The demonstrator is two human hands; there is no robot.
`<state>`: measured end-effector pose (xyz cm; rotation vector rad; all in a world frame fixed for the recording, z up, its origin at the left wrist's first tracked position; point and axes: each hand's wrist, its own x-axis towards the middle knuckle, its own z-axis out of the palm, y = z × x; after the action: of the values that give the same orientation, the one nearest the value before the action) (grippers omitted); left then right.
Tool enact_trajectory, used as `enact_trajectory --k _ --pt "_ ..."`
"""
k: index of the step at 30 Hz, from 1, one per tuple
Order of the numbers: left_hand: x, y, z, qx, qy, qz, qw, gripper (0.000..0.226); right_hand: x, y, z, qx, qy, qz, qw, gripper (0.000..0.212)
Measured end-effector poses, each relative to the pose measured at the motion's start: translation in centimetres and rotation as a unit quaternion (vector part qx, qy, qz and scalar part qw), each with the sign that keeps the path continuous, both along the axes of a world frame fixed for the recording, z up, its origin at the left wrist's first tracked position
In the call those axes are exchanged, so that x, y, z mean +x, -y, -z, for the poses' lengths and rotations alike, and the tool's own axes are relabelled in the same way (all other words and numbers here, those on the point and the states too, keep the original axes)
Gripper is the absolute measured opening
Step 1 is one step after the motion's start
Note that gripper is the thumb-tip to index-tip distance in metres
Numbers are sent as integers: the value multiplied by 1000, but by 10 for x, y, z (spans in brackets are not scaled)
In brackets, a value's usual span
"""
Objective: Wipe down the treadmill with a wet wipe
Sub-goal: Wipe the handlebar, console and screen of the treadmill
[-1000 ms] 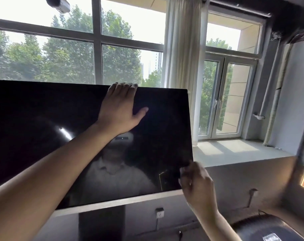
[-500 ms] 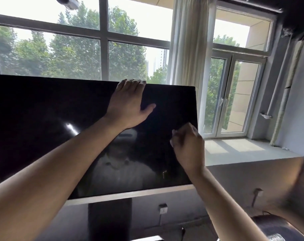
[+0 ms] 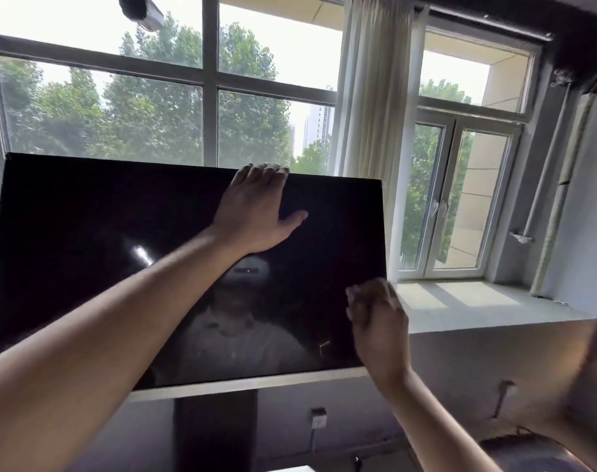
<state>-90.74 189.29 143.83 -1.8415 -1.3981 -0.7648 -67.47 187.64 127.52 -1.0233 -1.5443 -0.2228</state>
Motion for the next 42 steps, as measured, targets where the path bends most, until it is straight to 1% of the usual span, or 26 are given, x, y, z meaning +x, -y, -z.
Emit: enact_trajectory --k 3,4,5,6,8,10,11,13,16,18,21,24,26,28,29,31,33,35,37,38,41,42 --pt "0 1 -1 0 13 5 1000 86 -13 28 39 -15 100 -35 994 22" --pt "0 0 -3 0 15 9 1000 86 -8 26 35 -18 113 -34 993 21" --pt "-1 -1 -4 -2 16 11 1000 86 -2 20 23 -23 88 -35 995 21" --pt "-2 -1 -4 -3 17 11 1000 87 3 11 5 -37 32 -40 998 23" --pt "-1 -2 -3 -4 20 10 1000 90 16 -10 -41 -66 -129 -53 988 20" --pt "-1 -3 -3 -5 23 10 1000 92 29 -35 -87 -77 -291 -100 948 12" --pt "-1 -4 -2 -3 24 11 1000 93 31 -46 -106 -80 -335 -128 930 15" --pt "-2 -5 -1 0 21 15 1000 93 32 -69 -131 -94 -375 -161 908 22" --pt "-3 -7 1 8 20 20 1000 92 24 -95 -148 -127 -404 -166 891 24" --pt "-2 -6 1 13 15 25 999 90 17 -92 -149 -128 -385 -157 900 26" --pt "-2 -6 1 18 4 23 1000 89 14 -77 -119 -107 -336 -149 924 34" --pt "-3 -9 3 26 2 21 999 91 21 -71 -96 -95 -318 -148 932 32" --pt "-4 -11 4 31 1 21 999 92 26 -81 -112 -89 -294 -124 944 29" --pt "-5 -11 3 32 1 21 999 91 25 -90 -141 -68 -275 -116 952 19" --pt "-4 -11 4 31 -2 22 999 90 25 -93 -150 -59 -274 -113 953 15" --pt "-5 -10 3 31 -9 22 999 88 24 -100 -153 -53 -295 -128 945 17" --pt "-5 -9 2 27 -12 24 999 87 28 -96 -134 -59 -295 -124 946 23" --pt "-4 -8 1 24 -9 24 999 87 32 -85 -105 -55 -261 -115 957 33" --pt "-3 -9 -1 20 -4 24 999 86 37 -72 -77 -48 -241 -118 962 25" --pt "-3 -9 -1 18 0 24 1000 86 38 -67 -64 -42 -230 -106 966 24" --pt "-1 -8 4 11 9 24 1000 88 42 -45 -25 -46 -199 -71 976 50" --pt "0 -7 4 8 9 24 1000 89 43 -37 -16 -48 -191 -61 979 55"
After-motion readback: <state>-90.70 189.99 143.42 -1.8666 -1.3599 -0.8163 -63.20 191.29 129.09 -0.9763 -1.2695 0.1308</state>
